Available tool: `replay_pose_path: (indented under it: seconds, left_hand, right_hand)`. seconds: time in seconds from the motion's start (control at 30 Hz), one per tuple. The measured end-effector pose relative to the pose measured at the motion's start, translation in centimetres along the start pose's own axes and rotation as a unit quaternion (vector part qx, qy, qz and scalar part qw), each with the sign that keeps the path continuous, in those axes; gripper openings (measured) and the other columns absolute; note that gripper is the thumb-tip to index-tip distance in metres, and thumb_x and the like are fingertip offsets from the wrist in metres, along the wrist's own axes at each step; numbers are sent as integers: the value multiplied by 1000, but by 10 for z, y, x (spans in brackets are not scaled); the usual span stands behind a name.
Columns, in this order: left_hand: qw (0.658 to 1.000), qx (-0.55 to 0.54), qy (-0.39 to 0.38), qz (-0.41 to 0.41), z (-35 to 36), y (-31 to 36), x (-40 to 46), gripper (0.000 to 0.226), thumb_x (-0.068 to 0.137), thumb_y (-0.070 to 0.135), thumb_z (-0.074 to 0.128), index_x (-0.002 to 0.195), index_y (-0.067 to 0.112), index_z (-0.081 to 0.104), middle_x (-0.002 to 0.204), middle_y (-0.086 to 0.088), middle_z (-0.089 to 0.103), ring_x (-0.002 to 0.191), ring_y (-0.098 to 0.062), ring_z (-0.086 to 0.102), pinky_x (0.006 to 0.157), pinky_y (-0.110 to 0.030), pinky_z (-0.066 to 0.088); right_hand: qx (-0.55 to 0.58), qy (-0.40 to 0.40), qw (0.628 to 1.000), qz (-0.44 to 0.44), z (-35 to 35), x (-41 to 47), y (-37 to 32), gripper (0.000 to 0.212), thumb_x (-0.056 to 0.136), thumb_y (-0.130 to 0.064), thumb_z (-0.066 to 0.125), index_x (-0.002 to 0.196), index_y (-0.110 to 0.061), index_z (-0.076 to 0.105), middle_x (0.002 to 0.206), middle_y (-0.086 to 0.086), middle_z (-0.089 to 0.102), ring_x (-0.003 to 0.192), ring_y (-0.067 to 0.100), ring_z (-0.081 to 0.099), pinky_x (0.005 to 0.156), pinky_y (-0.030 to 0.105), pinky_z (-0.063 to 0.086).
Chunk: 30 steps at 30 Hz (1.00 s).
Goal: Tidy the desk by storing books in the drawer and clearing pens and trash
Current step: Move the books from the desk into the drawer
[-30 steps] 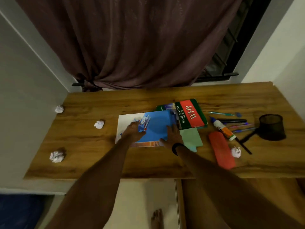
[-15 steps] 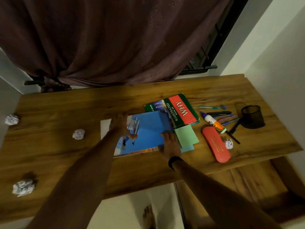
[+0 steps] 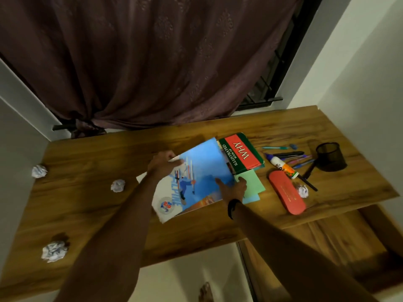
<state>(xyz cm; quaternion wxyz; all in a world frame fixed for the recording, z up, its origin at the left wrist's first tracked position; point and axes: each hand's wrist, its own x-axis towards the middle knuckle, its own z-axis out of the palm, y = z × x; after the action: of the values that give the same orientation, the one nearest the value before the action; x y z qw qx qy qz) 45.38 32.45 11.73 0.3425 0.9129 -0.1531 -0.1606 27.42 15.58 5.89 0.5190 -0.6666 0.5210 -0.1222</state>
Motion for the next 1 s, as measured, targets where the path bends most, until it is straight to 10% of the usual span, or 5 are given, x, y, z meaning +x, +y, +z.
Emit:
replay_pose_path:
  seconds: [0.17, 0.47, 0.7, 0.87, 1.0]
  left_hand:
    - [968, -241, 40, -63, 26, 61, -32, 44, 81, 27, 74, 53, 16, 43, 54, 2, 39, 55, -10, 37, 57, -29, 30]
    - [903, -358, -189, -144, 137, 114, -132, 21, 83, 19, 72, 94, 2, 68, 88, -16, 73, 75, -27, 70, 57, -27, 54]
    - [863, -378, -200, -269, 222, 118, -214, 70, 83, 74, 44, 94, 11, 71, 91, -8, 76, 87, -24, 72, 81, -34, 51]
    - [964, -85, 7, -251, 282, 108, -295, 39, 86, 45, 62, 113, 17, 55, 116, -12, 62, 98, -27, 61, 80, -39, 51]
    - [937, -19, -67, -341, 327, 103, -350, 58, 88, 31, 54, 136, 9, 30, 133, -18, 48, 116, -40, 53, 92, -48, 50]
  right_hand:
    - [241, -140, 960, -16, -24, 0, -23, 43, 84, -30, 73, 117, -5, 60, 126, 16, 64, 108, 28, 64, 92, 45, 54]
    - [160, -288, 944, -4, -195, 52, 13, 33, 93, -10, 61, 125, -4, 60, 123, 12, 66, 99, 24, 69, 83, 37, 59]
    - [66, -364, 929, 29, -298, 58, 91, 27, 96, -15, 57, 122, -15, 59, 125, 6, 63, 92, 11, 68, 67, 22, 58]
    - [35, -435, 897, 68, -368, 74, 162, 48, 85, -21, 67, 131, -12, 57, 124, 10, 66, 110, 28, 63, 98, 41, 51]
    - [10, -489, 865, 110, -397, 81, 204, 69, 69, -34, 84, 130, -15, 58, 129, 13, 64, 120, 34, 59, 109, 51, 40]
